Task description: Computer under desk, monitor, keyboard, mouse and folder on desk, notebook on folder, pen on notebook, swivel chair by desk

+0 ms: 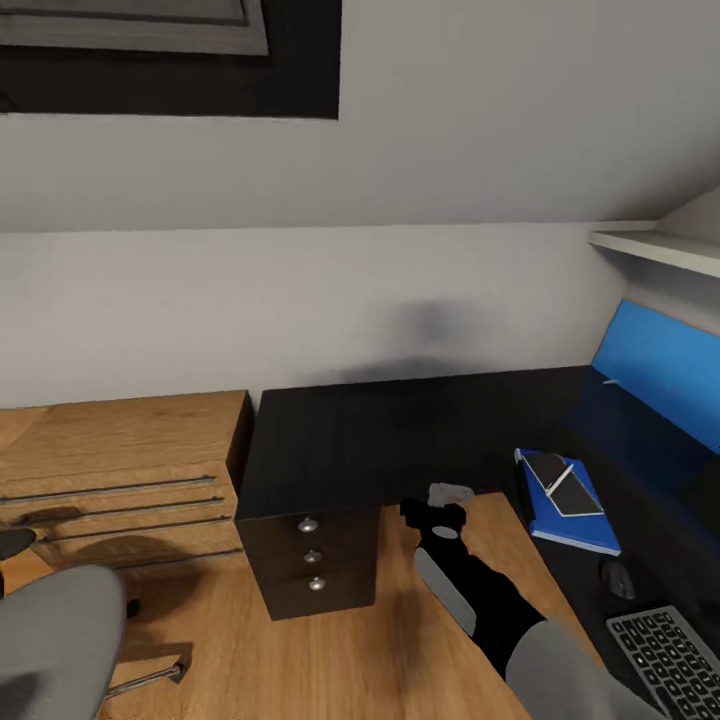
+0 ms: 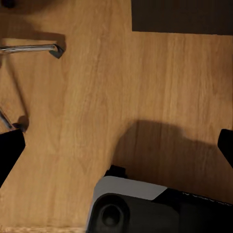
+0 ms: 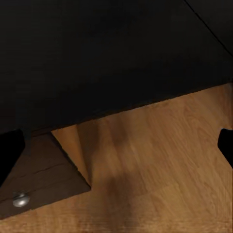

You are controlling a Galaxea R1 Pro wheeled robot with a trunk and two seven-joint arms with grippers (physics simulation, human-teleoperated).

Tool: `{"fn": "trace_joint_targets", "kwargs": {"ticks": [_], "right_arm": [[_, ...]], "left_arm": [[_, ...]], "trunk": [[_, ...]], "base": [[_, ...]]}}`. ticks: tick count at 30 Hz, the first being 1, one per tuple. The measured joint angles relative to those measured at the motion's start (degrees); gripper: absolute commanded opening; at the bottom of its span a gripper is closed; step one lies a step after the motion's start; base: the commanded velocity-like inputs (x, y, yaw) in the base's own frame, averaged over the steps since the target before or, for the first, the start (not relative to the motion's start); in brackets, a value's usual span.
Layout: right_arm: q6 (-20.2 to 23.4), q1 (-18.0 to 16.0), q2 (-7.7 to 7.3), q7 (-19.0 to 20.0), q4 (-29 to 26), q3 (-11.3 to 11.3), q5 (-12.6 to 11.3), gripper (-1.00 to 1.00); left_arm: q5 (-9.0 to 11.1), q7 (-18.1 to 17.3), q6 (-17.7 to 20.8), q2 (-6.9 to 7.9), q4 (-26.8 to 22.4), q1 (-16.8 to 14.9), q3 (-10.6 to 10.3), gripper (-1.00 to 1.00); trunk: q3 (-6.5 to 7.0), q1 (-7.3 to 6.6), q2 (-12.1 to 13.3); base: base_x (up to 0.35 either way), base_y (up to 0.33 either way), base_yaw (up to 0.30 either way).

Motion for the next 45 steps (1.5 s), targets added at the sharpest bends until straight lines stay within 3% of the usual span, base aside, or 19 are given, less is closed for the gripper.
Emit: {"fn": "trace_joint_targets", "kwargs": {"ticks": [3,7,8,9,16,17,21,23,28,31,39,45], "right_arm": [[-4.52,5.12,0.37,0.03,3.43,0.19,3.69,1.00],[-11.87,10.97,0.38,0.10,8.62,0.08,9.37,1.00],[-16.04,12.90,0.37,0.04,12.34,0.03,11.55,1.00],[-17.86,13.48,0.41,0.06,14.13,0.03,12.19,1.00],[-34.73,15.29,1.36,1.98,33.56,0.09,14.05,1.00],[-38.12,15.36,1.68,3.56,37.44,-0.02,14.01,1.00],[-44.30,15.43,2.12,7.88,44.21,-0.03,13.90,1.00],[-47.69,15.48,2.10,12.20,48.27,-0.22,13.67,1.00],[-49.42,15.56,1.82,18.74,50.57,-0.35,12.87,1.00],[-49.71,15.58,1.76,20.63,50.99,-0.42,11.48,1.00],[-49.90,15.59,2.14,21.22,51.13,-0.35,8.19,1.00],[-49.91,15.67,2.11,21.24,51.14,-0.36,7.77,1.00]], "left_arm": [[0.06,-0.27,-0.19,2.09,3.58,0.00,0.16,1.00],[0.09,-0.49,-1.87,2.85,7.58,0.00,0.25,1.00],[-0.08,-0.52,-4.20,2.99,10.25,0.01,0.26,1.00],[-0.14,-0.52,-5.23,3.03,11.29,0.00,0.23,1.00],[-0.15,-0.56,-13.70,3.06,19.18,0.01,0.18,1.00],[-0.12,-0.57,-14.38,3.06,20.25,0.01,0.20,1.00],[-0.10,-0.59,-15.25,3.06,21.83,0.01,0.21,1.00],[-0.08,-0.58,-15.66,3.09,22.94,0.02,0.21,1.00],[-0.06,-0.55,-17.62,3.14,24.81,0.01,0.20,1.00],[-0.05,-0.55,-19.83,3.15,25.92,0.03,0.20,1.00],[-0.05,-0.54,-20.68,3.09,26.49,0.03,0.20,1.00],[0.02,-0.54,-20.85,3.14,26.52,0.01,0.20,1.00]], "trunk": [[0.09,0.00,0.00],[0.15,0.00,0.00],[0.15,0.00,-0.01],[0.16,0.00,-0.01],[0.17,0.01,-0.02],[0.16,0.01,-0.02],[0.17,0.01,-0.02],[0.17,0.01,-0.02],[0.18,0.01,-0.01],[0.18,0.03,-0.01],[0.18,0.03,-0.01],[0.18,0.01,-0.01]], "base": [[0.000,0.000,0.266],[0.000,0.000,0.275],[0.000,0.000,0.278],[0.000,0.000,0.278],[0.000,0.000,0.279],[0.000,0.000,0.279],[0.000,0.000,0.280],[0.000,0.000,0.280],[-0.031,0.000,0.280],[-0.212,0.000,0.281],[-0.290,0.000,0.282],[-0.063,0.000,0.282]]}}
